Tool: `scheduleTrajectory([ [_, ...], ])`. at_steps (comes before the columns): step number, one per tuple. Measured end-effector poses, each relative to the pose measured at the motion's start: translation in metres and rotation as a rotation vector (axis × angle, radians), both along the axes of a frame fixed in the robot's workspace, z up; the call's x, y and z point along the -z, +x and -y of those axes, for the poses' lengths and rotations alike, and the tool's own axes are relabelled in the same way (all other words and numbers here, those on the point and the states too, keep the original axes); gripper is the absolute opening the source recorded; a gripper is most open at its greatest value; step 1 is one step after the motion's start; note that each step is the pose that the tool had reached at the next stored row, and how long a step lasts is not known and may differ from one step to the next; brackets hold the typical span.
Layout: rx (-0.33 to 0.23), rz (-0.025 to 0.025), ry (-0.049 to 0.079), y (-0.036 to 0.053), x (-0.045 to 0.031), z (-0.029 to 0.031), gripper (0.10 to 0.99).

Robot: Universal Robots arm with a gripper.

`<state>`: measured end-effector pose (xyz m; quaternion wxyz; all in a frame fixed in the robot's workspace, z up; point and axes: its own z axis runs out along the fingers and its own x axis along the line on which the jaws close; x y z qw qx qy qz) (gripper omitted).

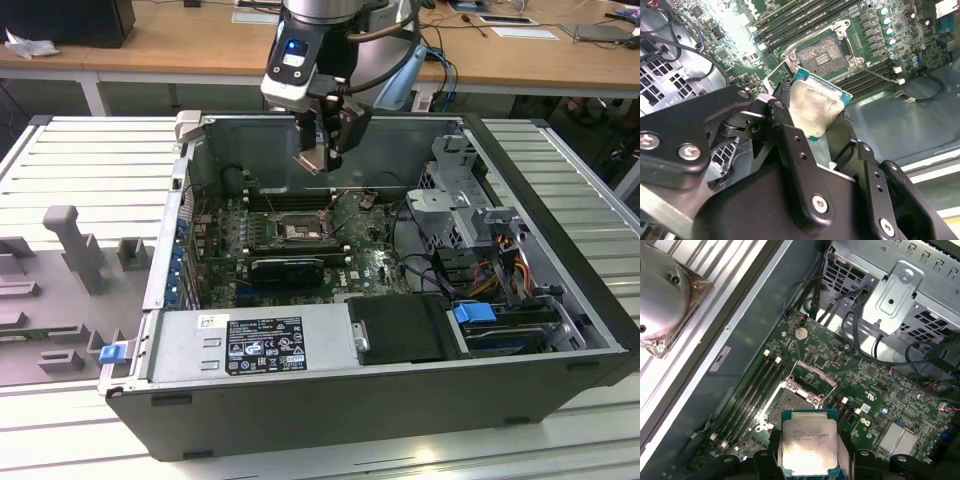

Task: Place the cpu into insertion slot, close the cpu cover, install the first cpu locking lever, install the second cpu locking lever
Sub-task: 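Place the cpu into insertion slot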

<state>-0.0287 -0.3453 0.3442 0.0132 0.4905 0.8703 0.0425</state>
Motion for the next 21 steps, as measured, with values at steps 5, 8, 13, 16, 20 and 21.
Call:
scheduleTrajectory([
  [5,0.031,0.0,0.0,0.0,0.0003,0.0,0.529],
  [8,0.049,0.0,0.0,0.0,0.0004,0.0,0.529],
  [13,0.083,0.0,0.0,0.0,0.0006,0.0,0.529],
  [16,0.103,0.0,0.0,0.0,0.0007,0.0,0.529],
  [20,0.127,0.0,0.0,0.0,0.0009,0.0,0.529],
  [21,0.131,0.0,0.0,0.0,0.001,0.0,0.529],
])
